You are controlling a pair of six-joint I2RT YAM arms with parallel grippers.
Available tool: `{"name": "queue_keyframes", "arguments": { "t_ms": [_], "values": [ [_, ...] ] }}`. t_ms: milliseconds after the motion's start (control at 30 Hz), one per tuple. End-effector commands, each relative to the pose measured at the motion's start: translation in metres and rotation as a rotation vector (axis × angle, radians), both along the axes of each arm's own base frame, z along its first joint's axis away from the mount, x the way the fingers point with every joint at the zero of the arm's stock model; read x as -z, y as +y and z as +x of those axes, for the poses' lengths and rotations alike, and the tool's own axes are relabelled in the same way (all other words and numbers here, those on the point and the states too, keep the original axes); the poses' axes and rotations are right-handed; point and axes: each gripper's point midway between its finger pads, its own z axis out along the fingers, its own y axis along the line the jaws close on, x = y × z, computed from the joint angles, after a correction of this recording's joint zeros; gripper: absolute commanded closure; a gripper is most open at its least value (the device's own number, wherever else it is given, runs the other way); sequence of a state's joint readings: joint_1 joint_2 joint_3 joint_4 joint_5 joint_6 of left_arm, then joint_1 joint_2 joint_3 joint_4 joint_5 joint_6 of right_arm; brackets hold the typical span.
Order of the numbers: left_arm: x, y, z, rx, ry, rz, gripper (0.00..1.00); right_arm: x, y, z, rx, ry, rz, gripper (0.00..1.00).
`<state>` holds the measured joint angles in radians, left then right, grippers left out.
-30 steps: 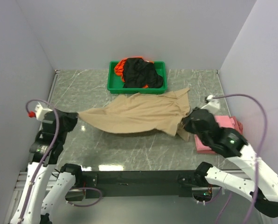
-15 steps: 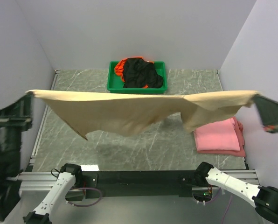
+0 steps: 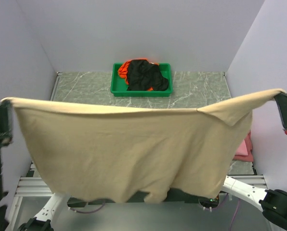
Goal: Fold and stack the t-shirts
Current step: Flatten the tshirt out
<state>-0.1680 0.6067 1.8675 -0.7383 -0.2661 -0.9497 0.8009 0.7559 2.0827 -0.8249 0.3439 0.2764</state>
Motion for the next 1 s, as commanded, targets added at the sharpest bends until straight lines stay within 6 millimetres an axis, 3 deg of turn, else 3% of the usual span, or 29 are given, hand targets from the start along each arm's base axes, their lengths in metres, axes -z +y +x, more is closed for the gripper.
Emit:
{"name": "queue_keyframes", "arguments": {
  "t_ms": [0,33,100,133,200,233,267,300,333,367,400,433,500,533,600,633,667,700,767,800,967],
  "values": [
    [0.04,0.002,0.079,-0.084,0.205,0.023,0.99,0.01,-0.002,0.05,0.231,0.068,-0.059,1.0],
    [0.063,0.008,0.103,-0.136,0.283,0.015,0.99,0.03,0.009,0.075,0.292,0.131,-0.121,1.0],
    [0.088,0.013,0.13,-0.189,0.361,0.013,0.99,0.048,-0.009,0.102,0.519,0.217,-0.136,1.0],
    [0.105,0.015,0.148,-0.221,0.418,0.016,0.99,0.072,0.003,0.125,0.593,0.275,-0.215,1.0],
    [0.148,0.023,0.179,-0.301,0.545,0.022,0.99,0.086,0.008,0.144,0.684,0.31,-0.256,1.0],
    [0.17,0.023,0.199,-0.321,0.617,0.027,0.99,0.106,0.027,0.164,0.668,0.341,-0.327,1.0],
    [0.201,0.023,0.214,-0.34,0.696,0.041,0.99,0.119,0.023,0.177,0.687,0.372,-0.353,1.0],
    [0.221,0.024,0.229,-0.367,0.751,0.051,0.99,0.131,0.047,0.193,0.556,0.37,-0.355,1.0],
    [0.238,0.024,0.238,-0.377,0.781,0.037,0.99,0.169,0.059,0.216,0.522,0.433,-0.413,1.0],
    [0.273,0.024,0.247,-0.389,0.849,0.056,0.99,0.179,0.064,0.232,0.501,0.43,-0.404,1.0],
    [0.287,0.022,0.256,-0.387,0.864,0.062,0.99,0.198,0.061,0.247,0.51,0.461,-0.413,1.0],
    [0.315,0.019,0.271,-0.381,0.886,0.078,0.99,0.241,0.075,0.266,0.464,0.527,-0.473,1.0],
    [0.339,0.014,0.289,-0.355,0.902,0.095,0.99,0.267,0.086,0.29,0.421,0.528,-0.496,1.0],
    [0.355,0.013,0.307,-0.353,0.917,0.105,0.99,0.302,0.095,0.307,0.39,0.585,-0.539,1.0],
    [0.401,0.02,0.325,-0.369,1.026,0.137,1.0,0.329,0.105,0.325,0.35,0.631,-0.588,1.0],
    [0.413,0.02,0.333,-0.361,1.057,0.148,0.99,0.353,0.109,0.34,0.352,0.688,-0.623,1.0],
    [0.417,0.021,0.344,-0.359,1.068,0.153,0.99,0.366,0.11,0.348,0.352,0.718,-0.646,1.0],
    [0.445,0.028,0.353,-0.37,1.147,0.164,1.0,0.375,0.111,0.355,0.351,0.739,-0.659,1.0],
    [0.457,0.03,0.369,-0.351,1.185,0.165,0.99,0.404,0.113,0.373,0.355,0.814,-0.688,1.0],
    [0.479,0.036,0.375,-0.352,1.241,0.165,0.99,0.411,0.113,0.379,0.358,0.832,-0.694,1.0],
    [0.499,0.036,0.401,-0.301,1.269,0.174,0.99,0.441,0.119,0.402,0.364,0.916,-0.71,1.0]
  ]
}}
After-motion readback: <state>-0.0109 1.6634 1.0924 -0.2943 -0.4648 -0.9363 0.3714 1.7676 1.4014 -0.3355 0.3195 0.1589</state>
